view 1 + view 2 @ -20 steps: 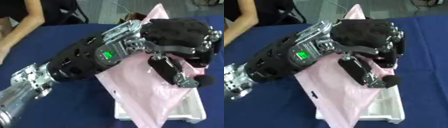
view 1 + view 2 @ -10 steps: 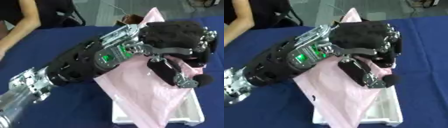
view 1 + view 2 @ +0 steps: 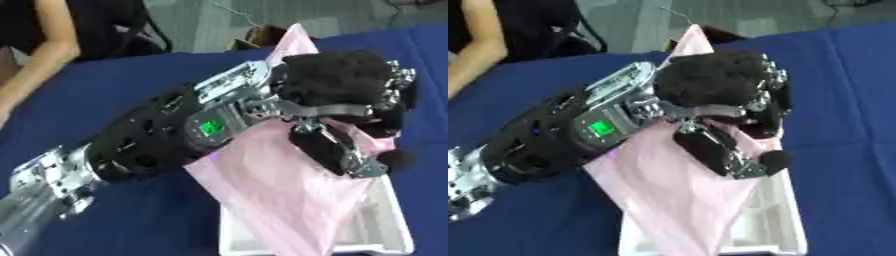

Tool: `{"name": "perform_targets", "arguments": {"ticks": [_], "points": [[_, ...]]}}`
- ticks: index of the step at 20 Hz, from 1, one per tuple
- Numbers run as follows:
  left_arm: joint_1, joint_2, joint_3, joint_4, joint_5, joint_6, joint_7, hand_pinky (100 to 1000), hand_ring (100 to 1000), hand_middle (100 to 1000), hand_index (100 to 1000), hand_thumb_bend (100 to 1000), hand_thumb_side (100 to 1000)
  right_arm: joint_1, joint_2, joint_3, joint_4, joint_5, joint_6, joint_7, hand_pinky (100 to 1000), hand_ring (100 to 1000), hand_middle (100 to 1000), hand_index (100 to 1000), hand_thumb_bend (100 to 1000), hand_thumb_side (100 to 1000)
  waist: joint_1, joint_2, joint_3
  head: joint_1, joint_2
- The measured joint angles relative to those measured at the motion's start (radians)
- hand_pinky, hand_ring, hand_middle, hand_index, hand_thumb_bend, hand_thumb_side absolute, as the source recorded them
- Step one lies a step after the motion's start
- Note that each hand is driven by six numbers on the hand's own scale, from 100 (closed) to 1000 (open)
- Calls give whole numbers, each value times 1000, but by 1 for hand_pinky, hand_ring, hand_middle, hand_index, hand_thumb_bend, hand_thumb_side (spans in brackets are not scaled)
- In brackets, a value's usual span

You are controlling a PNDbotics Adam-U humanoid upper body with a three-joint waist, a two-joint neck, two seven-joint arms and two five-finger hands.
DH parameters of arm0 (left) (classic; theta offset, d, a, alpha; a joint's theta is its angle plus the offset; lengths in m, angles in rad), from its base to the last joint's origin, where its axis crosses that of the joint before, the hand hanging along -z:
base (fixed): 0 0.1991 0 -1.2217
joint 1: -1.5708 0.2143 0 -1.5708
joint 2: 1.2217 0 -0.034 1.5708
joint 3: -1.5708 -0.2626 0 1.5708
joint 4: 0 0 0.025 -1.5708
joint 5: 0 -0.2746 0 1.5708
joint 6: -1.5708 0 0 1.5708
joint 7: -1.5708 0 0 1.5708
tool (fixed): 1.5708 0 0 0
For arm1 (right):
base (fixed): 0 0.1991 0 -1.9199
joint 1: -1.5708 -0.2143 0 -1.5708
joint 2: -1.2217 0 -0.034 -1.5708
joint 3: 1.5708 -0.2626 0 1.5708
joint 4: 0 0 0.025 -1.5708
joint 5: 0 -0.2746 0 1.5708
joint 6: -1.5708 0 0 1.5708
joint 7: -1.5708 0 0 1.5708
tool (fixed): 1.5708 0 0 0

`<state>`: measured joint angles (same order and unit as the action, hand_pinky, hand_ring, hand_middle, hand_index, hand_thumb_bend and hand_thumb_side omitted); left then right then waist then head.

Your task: Pick up objects on the table and place them in the box.

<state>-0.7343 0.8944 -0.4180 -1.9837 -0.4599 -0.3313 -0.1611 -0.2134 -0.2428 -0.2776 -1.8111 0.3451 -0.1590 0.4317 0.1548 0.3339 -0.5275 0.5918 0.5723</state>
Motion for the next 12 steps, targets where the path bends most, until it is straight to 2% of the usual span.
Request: {"name": "perform_targets", "arguments": {"ticks": [5, 6, 7, 8, 9, 10, 11, 12], "points": [[8, 0, 0, 3, -12, -3, 4, 100, 100, 100, 147, 100, 401, 0, 0, -1, 0, 1, 0, 0, 579, 653, 765, 917, 100, 844, -1, 0, 3, 0, 0], [8, 0, 0, 4, -12, -4, 4, 100, 100, 100, 169, 100, 450, 0, 0, -1, 0, 2, 0, 0, 579, 653, 765, 917, 100, 844, -2, 0, 4, 0, 0], [9, 0, 0, 4, -12, -5, 7, 100, 100, 100, 213, 100, 433, 0, 0, -1, 0, 2, 0, 0, 579, 653, 765, 917, 100, 843, -2, 0, 5, 0, 0], [9, 0, 0, 4, -12, -6, 10, 100, 100, 225, 371, 100, 339, 0, 0, -1, 0, 2, 0, 0, 579, 652, 765, 917, 100, 843, -2, 0, 6, 0, 0], [9, 0, -1, 4, -12, -8, 16, 100, 100, 225, 371, 100, 339, 0, 0, -1, 0, 3, 0, 0, 579, 652, 765, 917, 100, 843, -2, 0, 6, 0, 0], [8, 0, -1, 3, -12, -12, 21, 235, 498, 623, 698, 100, 217, 0, 0, -1, 0, 3, 0, 0, 579, 653, 765, 916, 100, 843, -3, 0, 6, 0, 0], [8, 0, -2, 3, -13, -20, 24, 114, 387, 529, 625, 100, 256, 0, 0, -1, 0, 3, 0, 0, 579, 653, 765, 917, 100, 844, -3, 0, 5, 0, 0], [8, 0, -3, 2, -18, -31, 23, 567, 761, 840, 876, 100, 173, 0, 0, -1, 0, 3, 0, 0, 579, 652, 765, 916, 100, 843, -4, 0, 5, 0, 0]]}}
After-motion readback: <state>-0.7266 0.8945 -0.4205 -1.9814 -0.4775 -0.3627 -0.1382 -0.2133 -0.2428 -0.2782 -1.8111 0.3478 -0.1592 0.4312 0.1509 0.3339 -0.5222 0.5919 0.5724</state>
